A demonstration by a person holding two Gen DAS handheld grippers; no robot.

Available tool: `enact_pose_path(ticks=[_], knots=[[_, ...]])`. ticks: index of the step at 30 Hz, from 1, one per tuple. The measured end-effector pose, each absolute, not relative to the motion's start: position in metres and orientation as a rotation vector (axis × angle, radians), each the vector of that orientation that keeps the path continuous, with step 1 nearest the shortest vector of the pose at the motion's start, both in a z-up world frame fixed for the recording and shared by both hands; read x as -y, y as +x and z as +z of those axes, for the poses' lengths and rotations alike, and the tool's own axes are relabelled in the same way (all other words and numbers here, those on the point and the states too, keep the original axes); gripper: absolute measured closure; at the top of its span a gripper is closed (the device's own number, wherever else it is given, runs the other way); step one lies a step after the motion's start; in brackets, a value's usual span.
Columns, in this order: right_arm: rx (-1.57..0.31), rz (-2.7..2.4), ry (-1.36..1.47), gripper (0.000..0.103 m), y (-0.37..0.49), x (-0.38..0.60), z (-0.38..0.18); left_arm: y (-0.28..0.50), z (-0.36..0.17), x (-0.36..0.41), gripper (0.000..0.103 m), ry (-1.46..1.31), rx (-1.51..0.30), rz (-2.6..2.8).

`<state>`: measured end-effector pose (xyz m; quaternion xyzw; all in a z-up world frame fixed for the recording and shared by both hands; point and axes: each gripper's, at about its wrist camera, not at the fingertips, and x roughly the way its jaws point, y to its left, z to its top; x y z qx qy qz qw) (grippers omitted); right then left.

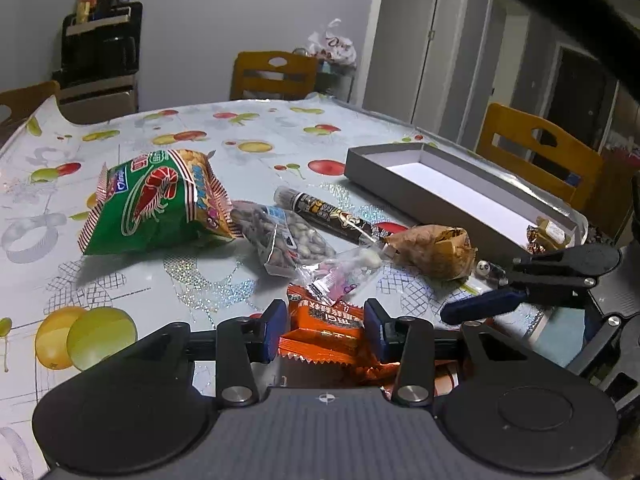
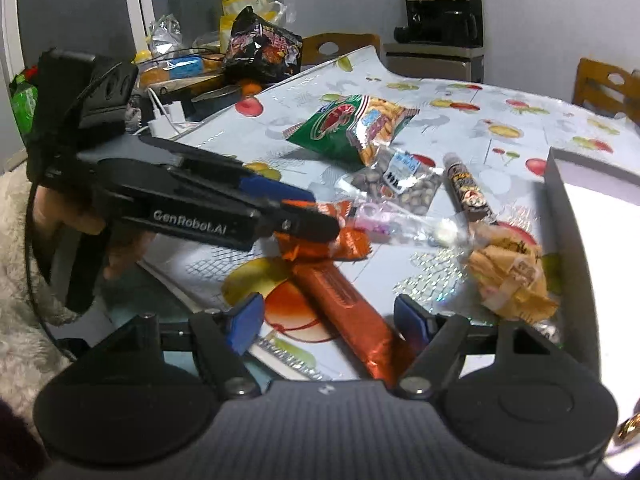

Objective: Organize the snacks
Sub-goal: 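Grasp the orange candy packet with the left tool while the right tool grasps the orange chocolate bar, then lift the orange candy with the left tool while the right tool lifts the chocolate bar toward the box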

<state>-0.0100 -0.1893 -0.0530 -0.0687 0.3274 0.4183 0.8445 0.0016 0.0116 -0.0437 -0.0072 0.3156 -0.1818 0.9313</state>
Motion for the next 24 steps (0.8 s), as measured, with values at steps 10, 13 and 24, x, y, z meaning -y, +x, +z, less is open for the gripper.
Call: enact_pose_path(ticks=[10,13,24], knots=[[-0.645,0.859,-0.225,0.067,-0.014,0.183,-0.059,0.006,-0.052,-0.017,0.059,-0.047,-0.688,-0.403],[-0.641,0.873,-0.232,0.075,-0.018,0.182,-0.058,0.009,-0.055,-0.015,0.057,-0.045,-0.694,-0.405],[-0.656,0.839,-0.196,0.082,-0.021,0.198,-0.052,0.006,-0.053,-0.019,0.058,-0.030,-0.681,-0.425]])
